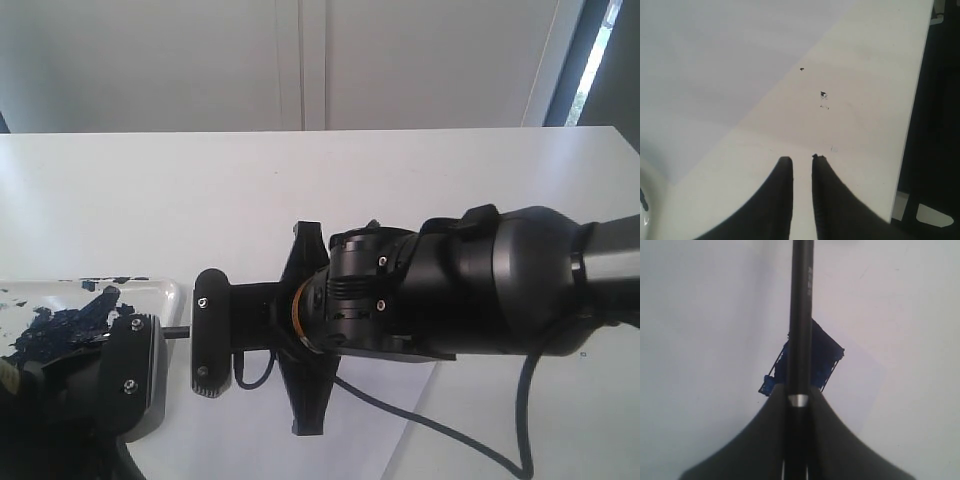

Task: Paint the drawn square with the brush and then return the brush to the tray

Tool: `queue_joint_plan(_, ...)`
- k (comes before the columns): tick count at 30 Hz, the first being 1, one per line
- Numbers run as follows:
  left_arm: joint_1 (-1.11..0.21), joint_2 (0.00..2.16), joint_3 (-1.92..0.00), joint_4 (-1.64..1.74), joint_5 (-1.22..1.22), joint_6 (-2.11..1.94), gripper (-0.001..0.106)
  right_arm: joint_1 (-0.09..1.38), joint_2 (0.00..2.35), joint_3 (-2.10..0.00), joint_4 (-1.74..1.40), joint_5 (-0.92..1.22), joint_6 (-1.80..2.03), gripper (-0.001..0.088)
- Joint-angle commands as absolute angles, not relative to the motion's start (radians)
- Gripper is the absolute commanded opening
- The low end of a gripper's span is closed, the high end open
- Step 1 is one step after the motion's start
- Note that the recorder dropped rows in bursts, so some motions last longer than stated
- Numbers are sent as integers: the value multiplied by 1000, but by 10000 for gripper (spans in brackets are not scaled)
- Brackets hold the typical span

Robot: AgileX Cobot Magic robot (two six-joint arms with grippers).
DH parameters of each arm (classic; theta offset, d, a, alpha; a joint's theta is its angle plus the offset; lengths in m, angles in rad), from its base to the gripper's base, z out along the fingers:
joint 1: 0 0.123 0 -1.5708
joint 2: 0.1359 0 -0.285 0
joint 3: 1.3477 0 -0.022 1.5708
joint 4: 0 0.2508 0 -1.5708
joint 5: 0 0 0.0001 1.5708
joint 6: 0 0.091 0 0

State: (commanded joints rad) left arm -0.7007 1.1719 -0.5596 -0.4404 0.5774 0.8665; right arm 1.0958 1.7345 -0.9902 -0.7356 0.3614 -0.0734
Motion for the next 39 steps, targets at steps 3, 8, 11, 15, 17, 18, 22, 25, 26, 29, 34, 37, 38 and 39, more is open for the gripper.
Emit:
queue_joint_plan(3,-701,1172,-560,-440,572,866,207,1096,1734,-990,-736,361,-64,169)
queue_joint_plan(8,-701,1172,-560,-440,572,866,207,1096,1734,-990,-736,361,-46,200)
queue_joint_plan(11,-701,1172,-560,-440,572,866,207,1096,1734,-990,-736,367,-46,200)
queue_joint_plan(15,-701,1172,-560,-440,572,866,207,1096,1734,-990,-736,375,-46,212)
queue_joint_plan(17,-701,1172,-560,-440,572,866,207,1096,1734,-990,-736,375,-44,237)
queue_joint_plan(18,-701,1172,-560,-440,572,866,207,1096,1734,-990,-736,375,-42,249)
queue_joint_plan(22,-701,1172,-560,-440,572,866,207,1096,1727,-990,-736,375,-28,301)
queue_joint_plan(25,-701,1172,-560,-440,570,866,207,1096,1709,-990,-736,371,-19,307)
queue_joint_plan(26,-701,1172,-560,-440,570,866,207,1096,1701,-990,-736,371,-19,307)
queue_joint_plan(29,-701,1172,-560,-440,567,866,207,1096,1686,-990,-736,374,-19,307)
queue_joint_plan(34,-701,1172,-560,-440,567,866,207,1096,1656,-990,-734,406,22,307)
queue_joint_plan(37,-701,1172,-560,-440,557,866,207,1096,1649,-990,-742,396,31,306)
queue_joint_plan(38,-701,1172,-560,-440,549,866,207,1094,1649,-990,-765,379,31,306)
queue_joint_plan(39,-701,1172,-560,-443,546,866,207,1089,1654,-990,-794,362,31,306)
